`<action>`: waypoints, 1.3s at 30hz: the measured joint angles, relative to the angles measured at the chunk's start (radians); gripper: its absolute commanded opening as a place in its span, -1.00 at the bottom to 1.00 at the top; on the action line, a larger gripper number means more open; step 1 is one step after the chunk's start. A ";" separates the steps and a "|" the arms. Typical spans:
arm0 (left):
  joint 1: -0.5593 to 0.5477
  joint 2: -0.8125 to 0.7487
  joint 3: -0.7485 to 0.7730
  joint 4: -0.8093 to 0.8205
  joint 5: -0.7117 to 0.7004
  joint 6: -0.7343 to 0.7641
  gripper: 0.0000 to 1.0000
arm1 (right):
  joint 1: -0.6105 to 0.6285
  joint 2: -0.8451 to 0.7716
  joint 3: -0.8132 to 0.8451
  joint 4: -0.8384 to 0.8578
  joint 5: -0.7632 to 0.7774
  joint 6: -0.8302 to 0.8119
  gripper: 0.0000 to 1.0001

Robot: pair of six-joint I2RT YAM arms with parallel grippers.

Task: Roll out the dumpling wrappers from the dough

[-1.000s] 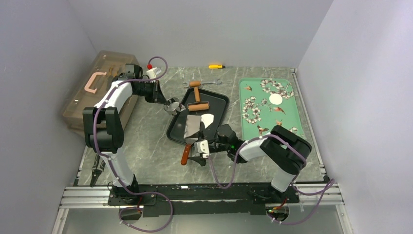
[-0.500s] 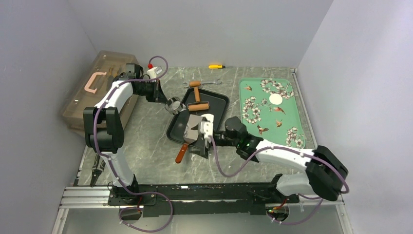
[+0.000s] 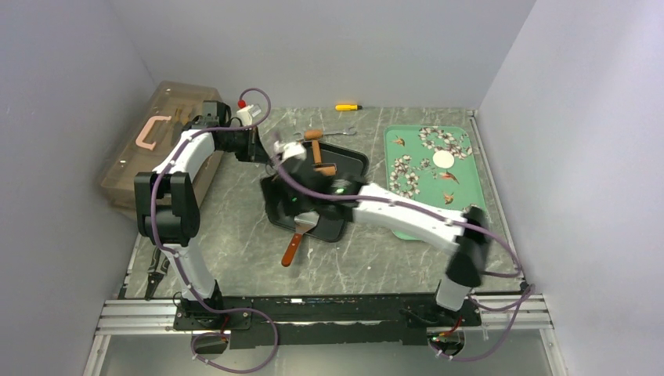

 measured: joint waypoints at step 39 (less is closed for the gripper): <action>-0.008 -0.012 -0.046 0.045 0.018 0.005 -1.00 | 0.080 0.310 -0.095 -0.323 0.026 0.252 0.04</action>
